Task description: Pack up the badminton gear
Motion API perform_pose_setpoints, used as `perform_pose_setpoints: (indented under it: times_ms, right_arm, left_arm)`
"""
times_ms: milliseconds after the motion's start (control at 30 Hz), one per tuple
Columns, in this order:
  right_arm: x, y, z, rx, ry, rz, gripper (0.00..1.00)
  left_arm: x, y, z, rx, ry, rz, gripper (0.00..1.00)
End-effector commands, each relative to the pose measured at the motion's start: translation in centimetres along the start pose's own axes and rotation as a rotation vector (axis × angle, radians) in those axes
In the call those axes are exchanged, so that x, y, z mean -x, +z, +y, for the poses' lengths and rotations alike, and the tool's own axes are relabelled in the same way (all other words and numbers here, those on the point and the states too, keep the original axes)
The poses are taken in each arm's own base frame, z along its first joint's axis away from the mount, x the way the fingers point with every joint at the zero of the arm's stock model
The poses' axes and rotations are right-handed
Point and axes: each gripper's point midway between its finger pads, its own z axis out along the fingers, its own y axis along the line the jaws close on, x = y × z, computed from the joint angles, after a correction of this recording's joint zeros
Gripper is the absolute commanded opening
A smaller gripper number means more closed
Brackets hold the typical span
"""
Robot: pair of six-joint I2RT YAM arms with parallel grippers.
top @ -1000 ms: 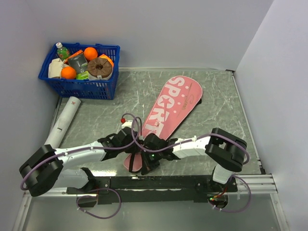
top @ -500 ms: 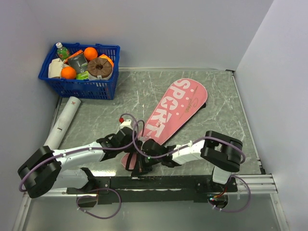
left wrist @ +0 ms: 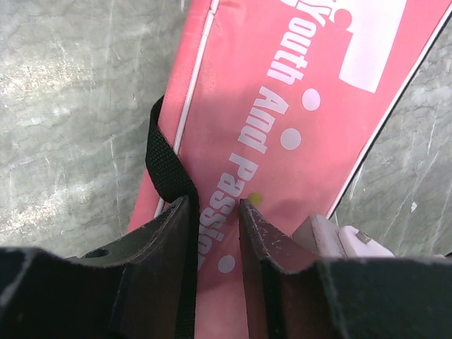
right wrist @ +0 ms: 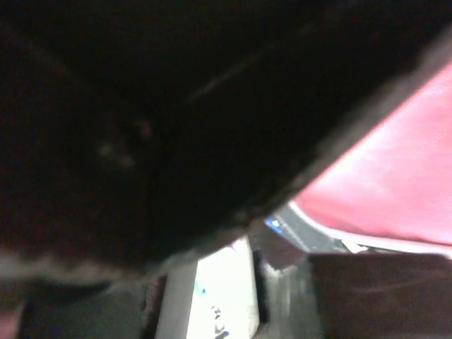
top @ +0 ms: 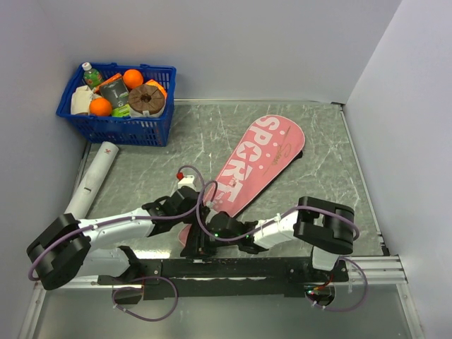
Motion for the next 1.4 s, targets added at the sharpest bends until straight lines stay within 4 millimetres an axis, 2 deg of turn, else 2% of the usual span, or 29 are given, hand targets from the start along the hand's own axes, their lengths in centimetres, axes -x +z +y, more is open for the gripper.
perform_pose_setpoints:
  times_ms: [0, 167, 267, 300, 333, 367, 400, 467, 500, 533, 600, 633, 733, 800, 833, 867, 900, 933, 967, 1000, 1067, 1100, 1200, 1367]
  right_arm:
    - [0.2, -1.3, 6.6, 0.279, -0.062, -0.025, 0.43]
    - [1.1, -4.2, 4.2, 0.245, -0.060, -0.085, 0.48]
    - [1.7, -6.3, 3.6, 0.231, -0.093, -0.122, 0.51]
    - [1.9, -6.5, 2.2, 0.172, -0.094, -0.134, 0.52]
    - [2.7, -7.7, 2.4, 0.179, -0.132, -0.170, 0.53]
    - [3.1, -8.2, 1.9, 0.151, -0.151, -0.190, 0.57]
    - [3.7, -8.7, 0.4, 0.087, -0.163, -0.215, 0.59]
    - [6.1, -10.9, 0.7, 0.070, -0.230, -0.304, 0.67]
    - [6.9, -11.7, 0.7, 0.060, -0.257, -0.335, 0.70]
    - [8.8, -13.4, 0.6, 0.009, -0.314, -0.405, 0.78]
    - [10.5, -15.3, 0.9, -0.044, -0.387, -0.477, 0.88]
    - [12.1, -16.5, 0.8, -0.106, -0.466, -0.512, 1.00]
    - [14.1, -18.1, 0.9, -0.217, -0.558, -0.519, 1.00]
    - [16.2, -19.0, 0.1, -0.309, -0.561, -0.558, 1.00]
    - [17.2, -19.6, 0.6, -0.340, -0.583, -0.577, 1.00]
    - [18.5, -20.6, -0.5, -0.405, -0.563, -0.599, 1.00]
    - [19.1, -20.8, -1.2, -0.451, -0.555, -0.602, 1.00]
    - [20.0, -21.3, -0.7, -0.470, -0.569, -0.621, 1.00]
    - [20.6, -21.9, -1.4, -0.534, -0.570, -0.636, 1.00]
    - [21.4, -22.3, -1.0, -0.567, -0.576, -0.657, 1.00]
    - [22.4, -23.8, -1.9, -0.680, -0.563, -0.704, 1.00]
    - [23.0, -24.3, -1.6, -0.702, -0.568, -0.723, 1.00]
    - [23.7, -25.9, -1.3, -0.758, -0.570, -0.780, 1.00]
    - [23.8, -27.7, -0.2, -0.742, -0.578, -0.851, 1.00]
  left_arm:
    - [-0.4, -0.2, -1.8, -0.068, 0.030, 0.024, 0.40]
    - [0.4, -0.6, -1.7, -0.054, 0.039, 0.003, 0.40]
    - [1.1, -1.0, -1.9, -0.046, 0.039, -0.013, 0.40]
    - [1.7, -1.2, -2.1, -0.046, 0.039, -0.033, 0.41]
    - [1.9, -1.4, -2.1, -0.039, 0.040, -0.036, 0.41]
    - [2.3, -1.6, -2.0, -0.032, 0.039, -0.048, 0.42]
    - [3.4, -2.0, -2.5, -0.035, 0.037, -0.076, 0.45]
    - [4.2, -2.7, -2.6, -0.028, 0.039, -0.099, 0.53]
    - [5.3, -3.5, -3.4, -0.050, 0.035, -0.129, 0.55]
    - [6.0, -3.9, -3.5, -0.050, 0.035, -0.153, 0.58]
    - [7.5, -5.0, -4.1, -0.059, 0.031, -0.195, 0.63]
    - [8.1, -5.4, -4.1, -0.050, 0.039, -0.214, 0.66]
    - [9.9, -6.4, -4.2, -0.024, 0.048, -0.263, 0.75]
    - [10.9, -7.0, -4.4, -0.015, 0.050, -0.291, 0.82]
    - [11.2, -7.1, -4.3, 0.000, 0.054, -0.303, 0.84]
    - [12.0, -7.3, -4.3, 0.016, 0.053, -0.327, 0.89]
    - [12.4, -7.3, -4.2, 0.031, 0.055, -0.336, 0.99]
    - [12.7, -7.3, -4.1, 0.045, 0.065, -0.343, 0.97]
    - [13.5, -7.4, -4.1, 0.068, 0.068, -0.364, 0.97]
    - [13.6, -7.4, -4.0, 0.086, 0.076, -0.364, 0.96]
    - [14.8, -7.7, -4.1, 0.113, 0.090, -0.396, 0.96]
    - [15.2, -7.7, -4.1, 0.123, 0.095, -0.405, 0.96]
    - [16.9, -8.6, -4.4, 0.142, 0.110, -0.458, 0.96]
    - [20.0, -10.3, -4.6, 0.191, 0.098, -0.569, 0.97]
